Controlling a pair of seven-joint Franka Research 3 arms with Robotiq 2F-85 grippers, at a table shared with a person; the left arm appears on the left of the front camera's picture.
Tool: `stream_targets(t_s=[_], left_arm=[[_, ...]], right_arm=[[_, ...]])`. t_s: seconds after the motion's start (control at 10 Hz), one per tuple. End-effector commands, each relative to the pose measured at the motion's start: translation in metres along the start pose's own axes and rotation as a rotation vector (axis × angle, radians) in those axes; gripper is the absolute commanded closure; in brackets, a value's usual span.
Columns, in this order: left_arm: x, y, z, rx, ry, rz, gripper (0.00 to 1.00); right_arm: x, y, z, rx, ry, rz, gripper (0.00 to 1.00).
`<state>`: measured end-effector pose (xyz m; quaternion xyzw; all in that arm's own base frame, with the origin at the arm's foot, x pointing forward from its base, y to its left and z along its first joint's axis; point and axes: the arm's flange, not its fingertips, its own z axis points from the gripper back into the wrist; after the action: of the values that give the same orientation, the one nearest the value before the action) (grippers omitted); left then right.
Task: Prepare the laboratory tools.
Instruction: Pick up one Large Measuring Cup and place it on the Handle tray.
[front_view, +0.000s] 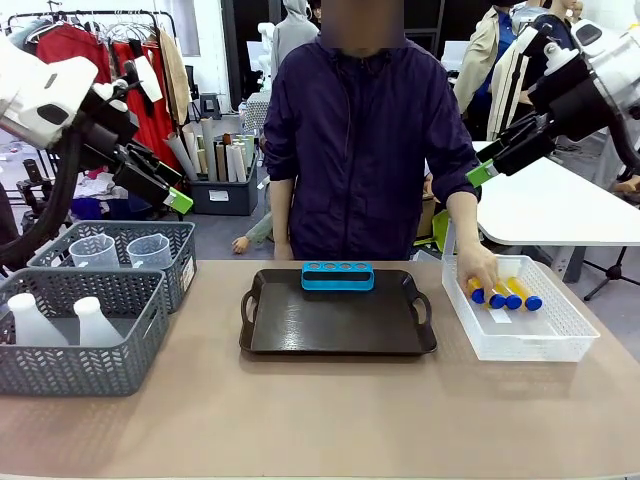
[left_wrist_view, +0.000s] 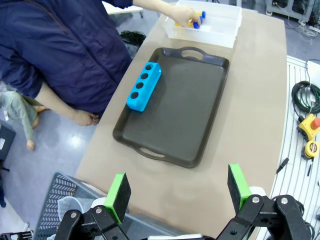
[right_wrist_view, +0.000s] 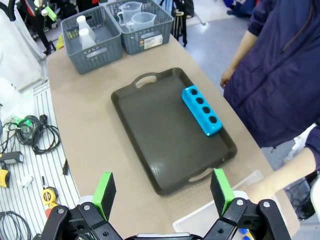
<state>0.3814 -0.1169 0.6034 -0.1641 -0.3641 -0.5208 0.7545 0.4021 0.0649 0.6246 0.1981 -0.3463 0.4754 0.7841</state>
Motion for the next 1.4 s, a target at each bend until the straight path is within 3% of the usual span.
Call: stream_targets(t_s=[0.0,0.8,1.0,1.3], left_arm=[[-0.001,0.000,0.001,0.002,-0.014,0.001,0.00],[0.000,0.000,0.000,0.000,0.000,0.000,0.00],[0.000,0.012,0.011,-0.027,0.158,0.003,0.00],[-0.009,0.022,0.016,0.022,0.293,0.061,0.00]], right_arm=[[0.000,0.000,0.000,0.001,-0.003,0.002,0.00],[0.000,0.000,0.000,0.001,-0.003,0.002,0.00],[0.000,0.000,0.000,0.001,-0.003,0.002,0.00],[0.000,0.000,0.000,0.001,-0.003,0.002,0.00]])
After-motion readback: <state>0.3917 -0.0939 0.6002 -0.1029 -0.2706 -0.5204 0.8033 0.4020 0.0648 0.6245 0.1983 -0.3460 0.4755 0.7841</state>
